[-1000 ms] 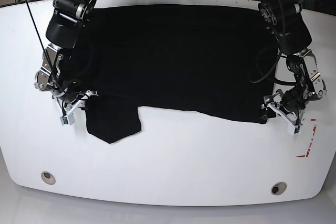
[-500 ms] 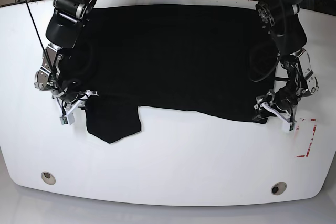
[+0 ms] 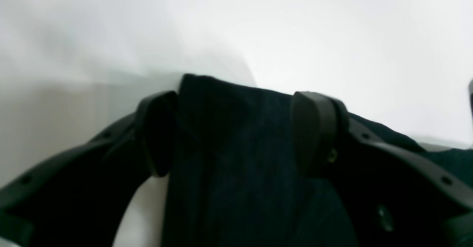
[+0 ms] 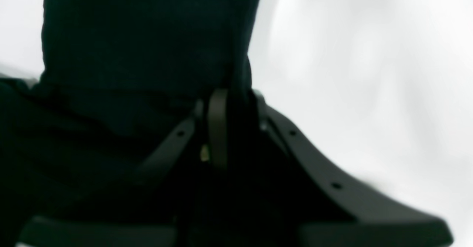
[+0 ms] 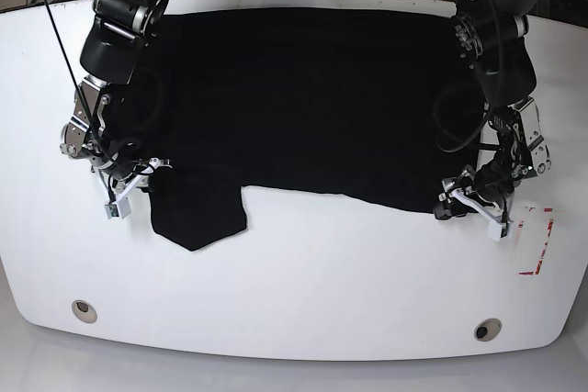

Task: Layout the t-shirt on the table in an organized manner, then fold the t-shirt properly
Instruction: 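Grasp the t-shirt hem corners with both grippers, then lift the hem with both grippers and fold it toward the collar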

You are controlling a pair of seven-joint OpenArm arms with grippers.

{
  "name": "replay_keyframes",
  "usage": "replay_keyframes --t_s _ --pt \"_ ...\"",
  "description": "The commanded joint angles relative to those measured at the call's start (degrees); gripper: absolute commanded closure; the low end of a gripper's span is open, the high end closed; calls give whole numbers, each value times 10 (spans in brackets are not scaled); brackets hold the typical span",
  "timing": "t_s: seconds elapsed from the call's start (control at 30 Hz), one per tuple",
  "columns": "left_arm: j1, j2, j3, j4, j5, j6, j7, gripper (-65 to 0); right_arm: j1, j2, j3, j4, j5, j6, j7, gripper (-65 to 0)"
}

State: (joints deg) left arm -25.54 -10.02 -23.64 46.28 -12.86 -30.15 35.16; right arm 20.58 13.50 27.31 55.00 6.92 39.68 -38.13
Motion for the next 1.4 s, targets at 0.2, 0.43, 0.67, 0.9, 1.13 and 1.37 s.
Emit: replay_keyframes --t_s 0.2,0.43,0.67,0.9,1.13,1.37 --pt "-3 0 30 9 7 0 23 -190 12 7 1 6 2 3 -3 -87" --pt "-3 -1 30 9 7 0 22 -57 14 9 1 7 0 3 -3 -87" --pt "-3 -3 29 18 6 0 22 -10 12 10 1 39 0 3 -3 -86" --pt "9 -3 29 57 5 0 25 -11 14 11 1 60 0 3 -5 -86" --pt "18 -3 28 113 5 0 44 -11 14 14 1 62 0 3 -17 -86" --pt "26 -2 28 161 5 -30 70 -11 7 23 4 126 3 3 -44 -86"
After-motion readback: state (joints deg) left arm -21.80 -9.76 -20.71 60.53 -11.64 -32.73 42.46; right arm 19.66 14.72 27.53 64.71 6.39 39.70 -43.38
